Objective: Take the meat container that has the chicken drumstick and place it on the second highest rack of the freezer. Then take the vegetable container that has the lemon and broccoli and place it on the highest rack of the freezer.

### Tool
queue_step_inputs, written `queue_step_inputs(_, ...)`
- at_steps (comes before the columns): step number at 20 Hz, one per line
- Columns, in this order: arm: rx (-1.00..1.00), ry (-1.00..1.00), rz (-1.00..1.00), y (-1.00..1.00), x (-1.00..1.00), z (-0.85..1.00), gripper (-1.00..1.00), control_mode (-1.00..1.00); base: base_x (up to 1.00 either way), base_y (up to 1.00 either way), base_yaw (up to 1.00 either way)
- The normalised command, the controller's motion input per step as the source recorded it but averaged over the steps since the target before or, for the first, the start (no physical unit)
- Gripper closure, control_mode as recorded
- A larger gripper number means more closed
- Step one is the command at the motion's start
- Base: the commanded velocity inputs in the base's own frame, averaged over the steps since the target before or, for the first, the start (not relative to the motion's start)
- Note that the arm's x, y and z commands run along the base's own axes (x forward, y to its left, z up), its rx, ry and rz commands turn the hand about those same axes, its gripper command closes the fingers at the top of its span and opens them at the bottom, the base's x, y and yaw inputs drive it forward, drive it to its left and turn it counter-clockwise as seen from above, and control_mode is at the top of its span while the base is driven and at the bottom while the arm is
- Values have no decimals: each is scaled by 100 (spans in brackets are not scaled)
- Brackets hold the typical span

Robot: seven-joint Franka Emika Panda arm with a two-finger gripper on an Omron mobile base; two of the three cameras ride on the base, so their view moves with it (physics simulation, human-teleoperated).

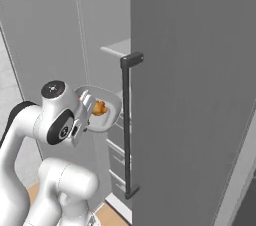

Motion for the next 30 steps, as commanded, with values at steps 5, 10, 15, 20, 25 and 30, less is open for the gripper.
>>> queue_step_inputs(5, 0, 0, 0, 0, 0, 0, 100, 100, 32, 39, -9)
queue_step_inputs(10, 0, 0, 0, 0, 0, 0, 100, 100, 30, 8, -9)
queue_step_inputs(15, 0, 0, 0, 0, 0, 0, 100, 100, 49, 0, -3)
queue_step_inputs(20, 0, 0, 0, 0, 0, 0, 100, 100, 46, 0, -1)
queue_step_inputs(25, 0, 0, 0, 0, 0, 0, 100, 100, 27, 0, 0)
queue_step_inputs(30, 0, 0, 0, 0, 0, 0, 100, 100, 6, 0, -1)
